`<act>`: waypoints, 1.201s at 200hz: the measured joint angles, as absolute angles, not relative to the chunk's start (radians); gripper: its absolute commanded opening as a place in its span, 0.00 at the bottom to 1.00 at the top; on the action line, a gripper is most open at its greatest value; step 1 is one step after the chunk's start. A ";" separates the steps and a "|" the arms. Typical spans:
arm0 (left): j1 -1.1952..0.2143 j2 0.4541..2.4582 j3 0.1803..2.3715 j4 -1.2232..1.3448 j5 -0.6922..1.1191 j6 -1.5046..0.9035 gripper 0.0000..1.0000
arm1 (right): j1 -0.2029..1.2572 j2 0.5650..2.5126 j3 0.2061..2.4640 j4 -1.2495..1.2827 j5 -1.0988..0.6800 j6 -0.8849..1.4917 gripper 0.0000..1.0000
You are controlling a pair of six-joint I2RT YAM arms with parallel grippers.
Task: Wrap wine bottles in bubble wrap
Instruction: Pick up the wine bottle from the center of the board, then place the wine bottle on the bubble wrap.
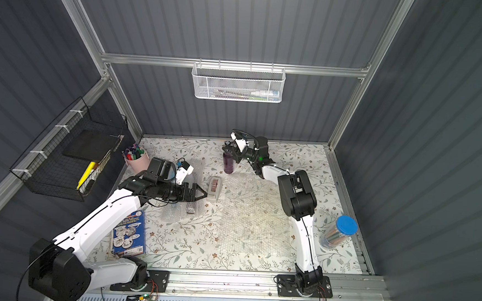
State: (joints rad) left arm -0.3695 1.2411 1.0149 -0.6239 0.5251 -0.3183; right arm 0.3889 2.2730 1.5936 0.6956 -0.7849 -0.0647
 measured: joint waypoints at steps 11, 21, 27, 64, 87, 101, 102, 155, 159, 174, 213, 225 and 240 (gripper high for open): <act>-0.369 1.241 1.015 -0.624 0.525 -0.318 0.99 | 0.389 2.273 1.594 0.697 -0.781 -0.066 0.15; -0.369 1.241 1.015 -0.624 0.525 -0.318 0.99 | 0.389 2.272 1.594 0.699 -0.775 -0.067 0.13; -0.369 1.241 1.015 -0.624 0.525 -0.318 0.99 | 0.390 2.271 1.593 0.698 -0.770 -0.068 0.12; -0.369 1.241 1.015 -0.624 0.528 -0.318 0.99 | 0.388 2.226 1.583 0.655 -0.725 -0.096 0.08; -0.369 1.241 1.015 -0.624 0.533 -0.318 0.99 | 0.376 2.139 1.554 0.640 -0.711 -0.110 0.06; -0.369 1.241 1.016 -0.627 0.536 -0.317 0.99 | 0.359 2.058 1.518 0.632 -0.711 -0.127 0.06; -0.369 1.241 1.016 -0.628 0.537 -0.317 0.99 | 0.357 2.052 1.515 0.630 -0.710 -0.130 0.06; -0.365 1.241 1.016 -0.632 0.567 -0.302 1.00 | 0.270 1.630 1.242 0.456 -0.706 -0.281 0.06; -0.365 1.241 1.016 -0.630 0.571 -0.302 0.99 | 0.269 1.594 1.219 0.419 -0.704 -0.300 0.06; -0.365 1.241 1.016 -0.622 0.586 -0.303 0.99 | 0.274 1.475 1.157 0.243 -0.691 -0.371 0.06; -0.366 1.254 1.016 -0.566 0.633 -0.307 0.99 | 0.294 1.192 1.070 -0.245 -0.560 -0.548 0.06; -0.366 1.271 1.016 -0.550 0.646 -0.307 1.00 | 0.303 1.114 1.055 -0.375 -0.506 -0.590 0.06; -0.366 1.295 1.016 -0.535 0.659 -0.307 0.99 | 0.327 1.046 1.042 -0.498 -0.447 -0.627 0.06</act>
